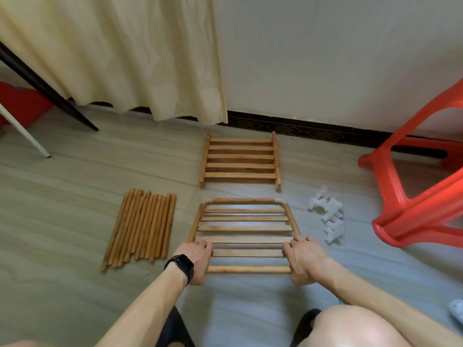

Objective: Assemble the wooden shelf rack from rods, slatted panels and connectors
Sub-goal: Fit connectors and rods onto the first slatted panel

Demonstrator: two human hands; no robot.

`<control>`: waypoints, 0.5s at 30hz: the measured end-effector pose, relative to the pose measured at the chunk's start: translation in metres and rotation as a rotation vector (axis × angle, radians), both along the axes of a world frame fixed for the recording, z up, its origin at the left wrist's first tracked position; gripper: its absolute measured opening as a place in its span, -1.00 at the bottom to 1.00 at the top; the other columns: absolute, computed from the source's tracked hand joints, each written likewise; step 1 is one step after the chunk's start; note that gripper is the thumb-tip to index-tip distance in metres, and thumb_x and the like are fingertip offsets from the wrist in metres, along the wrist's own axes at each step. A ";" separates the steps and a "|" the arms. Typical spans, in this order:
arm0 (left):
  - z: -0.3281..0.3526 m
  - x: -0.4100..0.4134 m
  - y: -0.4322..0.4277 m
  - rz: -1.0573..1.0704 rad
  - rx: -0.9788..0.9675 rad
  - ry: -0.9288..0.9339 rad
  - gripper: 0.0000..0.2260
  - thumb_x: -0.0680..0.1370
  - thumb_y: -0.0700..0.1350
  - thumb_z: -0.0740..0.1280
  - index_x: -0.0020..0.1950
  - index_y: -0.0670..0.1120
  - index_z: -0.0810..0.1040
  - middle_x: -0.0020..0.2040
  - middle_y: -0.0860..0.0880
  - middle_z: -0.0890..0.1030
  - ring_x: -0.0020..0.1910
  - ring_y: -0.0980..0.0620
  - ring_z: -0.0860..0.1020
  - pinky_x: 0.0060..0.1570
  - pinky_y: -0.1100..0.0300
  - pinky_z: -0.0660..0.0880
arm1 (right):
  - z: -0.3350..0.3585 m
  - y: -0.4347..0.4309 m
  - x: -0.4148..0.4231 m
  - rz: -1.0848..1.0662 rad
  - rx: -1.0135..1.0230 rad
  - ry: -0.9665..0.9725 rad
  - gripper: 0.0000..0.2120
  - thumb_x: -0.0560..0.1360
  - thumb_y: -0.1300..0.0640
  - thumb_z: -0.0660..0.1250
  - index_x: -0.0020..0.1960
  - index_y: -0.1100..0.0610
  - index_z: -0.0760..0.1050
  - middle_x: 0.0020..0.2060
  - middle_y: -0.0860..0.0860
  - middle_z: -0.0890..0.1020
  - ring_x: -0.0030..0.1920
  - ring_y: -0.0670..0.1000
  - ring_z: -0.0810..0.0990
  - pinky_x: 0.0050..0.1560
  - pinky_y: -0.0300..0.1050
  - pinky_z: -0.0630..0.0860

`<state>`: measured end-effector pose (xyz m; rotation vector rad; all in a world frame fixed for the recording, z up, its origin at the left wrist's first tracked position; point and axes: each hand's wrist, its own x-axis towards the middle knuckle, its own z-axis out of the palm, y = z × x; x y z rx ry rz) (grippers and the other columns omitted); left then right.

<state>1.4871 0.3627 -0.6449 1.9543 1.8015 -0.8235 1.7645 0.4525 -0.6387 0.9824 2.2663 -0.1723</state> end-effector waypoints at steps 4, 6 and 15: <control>-0.041 0.021 -0.027 -0.030 0.027 0.058 -0.48 0.49 0.02 0.34 0.38 -0.10 0.28 0.29 -0.13 0.50 0.23 -0.16 0.50 0.27 -0.09 0.34 | -0.042 -0.021 0.014 0.022 0.060 0.000 -0.53 0.46 -0.04 0.28 0.30 0.13 0.33 0.23 0.14 0.54 0.29 0.16 0.38 0.18 0.06 0.32; -0.055 0.030 -0.037 -0.037 0.015 0.080 -0.48 0.53 0.01 0.32 0.42 -0.13 0.25 0.31 -0.15 0.49 0.24 -0.17 0.49 0.33 -0.14 0.27 | -0.058 -0.027 0.019 0.036 0.071 -0.018 -0.48 0.45 -0.06 0.31 0.33 0.14 0.32 0.25 0.16 0.52 0.31 0.17 0.37 0.21 0.09 0.30; -0.093 0.023 -0.036 -0.046 0.037 0.086 -0.46 0.52 0.01 0.33 0.43 -0.12 0.25 0.33 -0.13 0.47 0.30 -0.15 0.46 0.42 -0.10 0.22 | -0.094 -0.033 0.018 -0.038 0.110 0.073 -0.62 0.52 0.06 0.22 0.31 0.13 0.36 0.21 0.15 0.54 0.25 0.18 0.42 0.19 0.11 0.36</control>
